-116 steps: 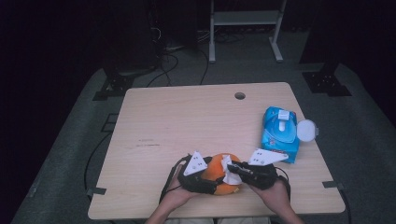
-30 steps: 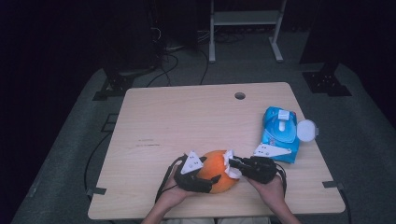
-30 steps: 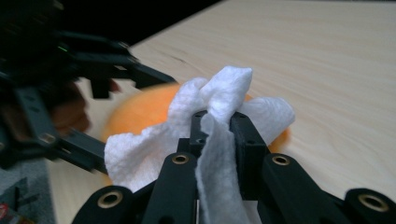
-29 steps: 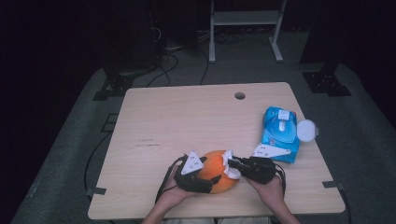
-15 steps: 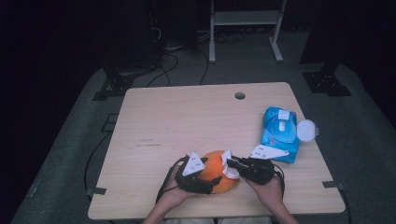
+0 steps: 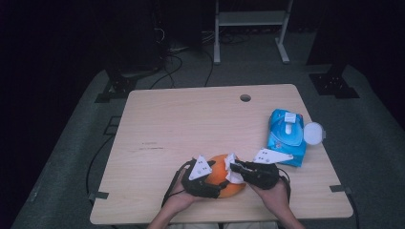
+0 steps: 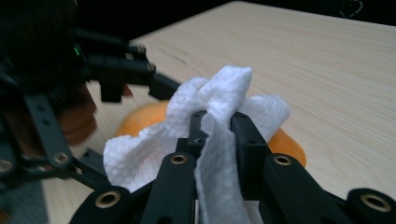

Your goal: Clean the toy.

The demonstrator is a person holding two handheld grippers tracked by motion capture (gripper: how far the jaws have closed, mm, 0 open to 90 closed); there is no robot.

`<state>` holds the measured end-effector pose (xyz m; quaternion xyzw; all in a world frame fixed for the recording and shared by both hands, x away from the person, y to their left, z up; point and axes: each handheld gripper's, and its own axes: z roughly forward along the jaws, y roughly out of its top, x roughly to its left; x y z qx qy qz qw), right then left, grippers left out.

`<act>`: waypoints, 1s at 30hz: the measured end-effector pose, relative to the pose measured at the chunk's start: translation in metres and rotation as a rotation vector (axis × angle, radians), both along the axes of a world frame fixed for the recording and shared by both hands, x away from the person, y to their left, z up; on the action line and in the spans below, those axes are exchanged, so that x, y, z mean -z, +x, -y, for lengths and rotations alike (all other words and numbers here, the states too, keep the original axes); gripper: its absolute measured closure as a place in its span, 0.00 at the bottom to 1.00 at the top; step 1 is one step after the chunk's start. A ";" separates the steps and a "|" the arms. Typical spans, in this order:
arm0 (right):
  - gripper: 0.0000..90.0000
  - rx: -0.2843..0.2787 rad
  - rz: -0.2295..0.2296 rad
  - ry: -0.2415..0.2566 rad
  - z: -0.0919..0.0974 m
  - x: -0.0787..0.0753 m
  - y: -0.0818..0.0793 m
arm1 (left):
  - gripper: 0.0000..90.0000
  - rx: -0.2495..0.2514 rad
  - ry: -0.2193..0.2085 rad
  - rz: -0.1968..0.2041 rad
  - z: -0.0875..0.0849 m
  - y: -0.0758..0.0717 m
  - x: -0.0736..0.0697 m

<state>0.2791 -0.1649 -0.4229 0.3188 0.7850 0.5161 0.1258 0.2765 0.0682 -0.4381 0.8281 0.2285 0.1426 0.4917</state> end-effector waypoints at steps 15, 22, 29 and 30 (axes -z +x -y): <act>0.87 0.011 -0.012 0.042 0.012 -0.001 0.002 | 0.28 -0.002 -0.028 0.004 -0.007 0.003 0.002; 0.87 0.036 -0.023 0.016 0.020 0.006 0.010 | 0.19 -0.025 -0.071 -0.062 -0.017 0.011 0.002; 0.87 0.010 0.012 0.014 0.009 -0.003 0.000 | 0.33 -0.019 -0.014 -0.015 -0.010 0.005 -0.002; 0.87 0.001 0.012 0.021 0.008 -0.005 -0.001 | 0.33 -0.013 -0.014 -0.013 -0.009 0.004 -0.003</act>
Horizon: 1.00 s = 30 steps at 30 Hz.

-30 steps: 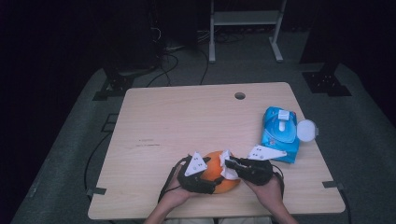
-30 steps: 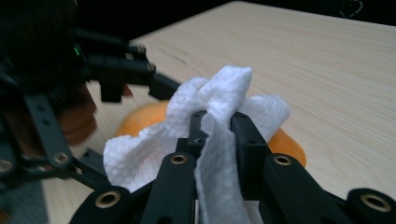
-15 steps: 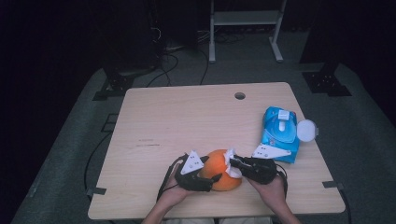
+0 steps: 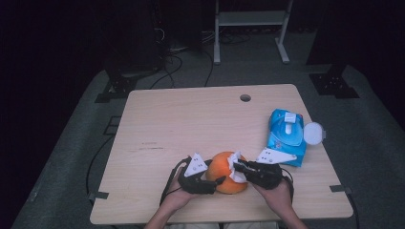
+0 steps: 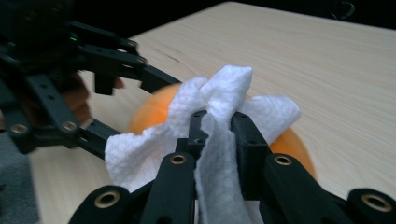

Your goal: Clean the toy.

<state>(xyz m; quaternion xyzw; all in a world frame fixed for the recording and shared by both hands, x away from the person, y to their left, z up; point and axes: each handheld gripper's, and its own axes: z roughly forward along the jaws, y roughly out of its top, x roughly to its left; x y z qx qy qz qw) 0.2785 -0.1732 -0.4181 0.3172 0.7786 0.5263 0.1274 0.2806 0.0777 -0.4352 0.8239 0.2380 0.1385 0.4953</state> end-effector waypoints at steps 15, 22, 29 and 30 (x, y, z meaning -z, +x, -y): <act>0.88 -0.034 0.023 0.025 0.000 -0.007 -0.003 | 0.34 0.011 -0.023 -0.040 0.003 0.004 0.003; 0.88 0.022 0.024 -0.008 0.014 -0.006 0.000 | 0.34 0.037 -0.056 -0.012 0.006 -0.003 -0.005; 0.88 0.042 -0.003 -0.020 0.015 -0.001 0.001 | 0.11 -0.051 -0.075 -0.136 0.007 0.008 0.009; 0.88 0.040 -0.010 -0.012 0.014 -0.001 0.000 | 0.14 -0.041 -0.067 -0.139 0.007 0.008 0.010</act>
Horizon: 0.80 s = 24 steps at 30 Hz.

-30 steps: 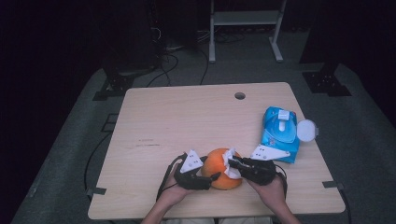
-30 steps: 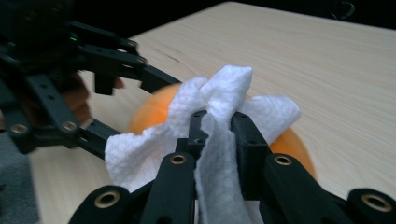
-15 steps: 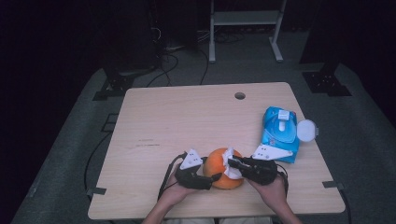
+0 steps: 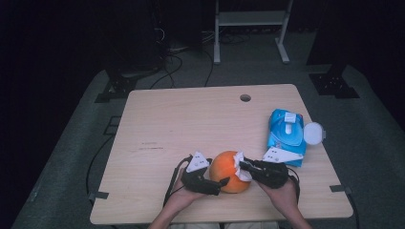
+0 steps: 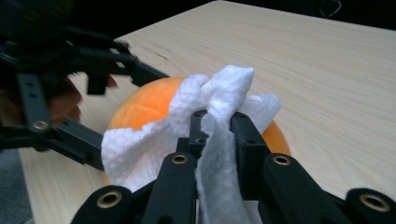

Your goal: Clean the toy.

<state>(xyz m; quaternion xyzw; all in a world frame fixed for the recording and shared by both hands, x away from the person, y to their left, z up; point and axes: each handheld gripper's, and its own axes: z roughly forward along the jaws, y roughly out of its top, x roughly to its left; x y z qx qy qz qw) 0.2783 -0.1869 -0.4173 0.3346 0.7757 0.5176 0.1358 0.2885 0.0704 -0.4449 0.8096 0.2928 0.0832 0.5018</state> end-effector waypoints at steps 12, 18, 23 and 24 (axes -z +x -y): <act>0.88 -0.010 0.037 0.001 -0.003 -0.006 -0.003 | 0.26 0.010 0.064 0.151 0.009 -0.013 -0.011; 0.88 0.033 0.014 0.011 0.005 -0.001 0.002 | 0.14 -0.048 0.013 0.050 0.008 -0.006 -0.004; 0.88 -0.095 0.092 -0.015 -0.025 -0.016 -0.018 | 0.33 -0.011 0.068 0.192 0.016 -0.019 -0.012; 0.88 -0.088 0.110 -0.038 -0.028 -0.018 -0.020 | 0.33 -0.004 0.078 0.208 0.016 -0.021 -0.013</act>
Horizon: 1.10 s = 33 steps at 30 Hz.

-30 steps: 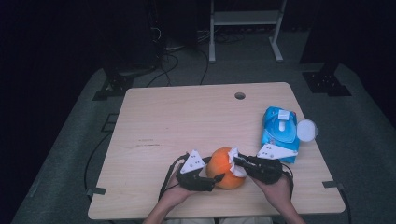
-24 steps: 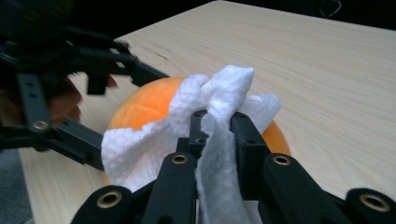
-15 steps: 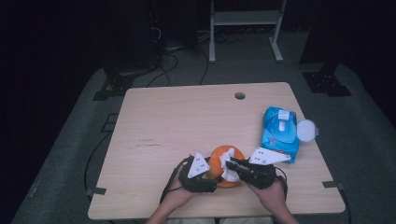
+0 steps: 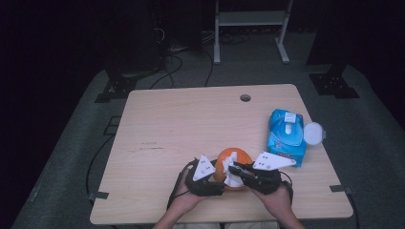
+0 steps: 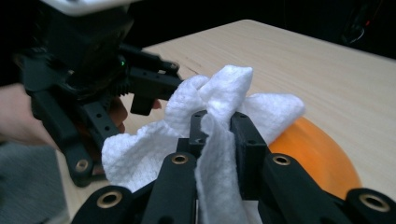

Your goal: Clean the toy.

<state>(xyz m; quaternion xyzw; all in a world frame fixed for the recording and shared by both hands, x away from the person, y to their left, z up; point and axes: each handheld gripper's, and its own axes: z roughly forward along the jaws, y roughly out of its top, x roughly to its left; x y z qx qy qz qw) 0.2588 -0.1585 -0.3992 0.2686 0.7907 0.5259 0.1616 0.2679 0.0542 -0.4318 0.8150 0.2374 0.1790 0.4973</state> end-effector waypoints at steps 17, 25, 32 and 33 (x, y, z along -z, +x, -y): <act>0.88 -0.012 0.007 -0.036 -0.006 0.004 -0.002 | 0.34 0.004 -0.006 -0.062 -0.003 0.004 0.003; 0.88 0.053 0.015 -0.024 0.015 -0.002 0.007 | 0.27 0.054 0.027 -0.014 0.000 0.002 0.005; 0.88 -0.035 0.006 -0.059 -0.009 -0.001 -0.004 | 0.29 0.072 0.059 -0.004 0.007 -0.001 0.001; 0.88 -0.041 0.015 -0.075 -0.013 -0.002 -0.006 | 0.31 0.081 0.071 0.020 0.008 -0.004 0.001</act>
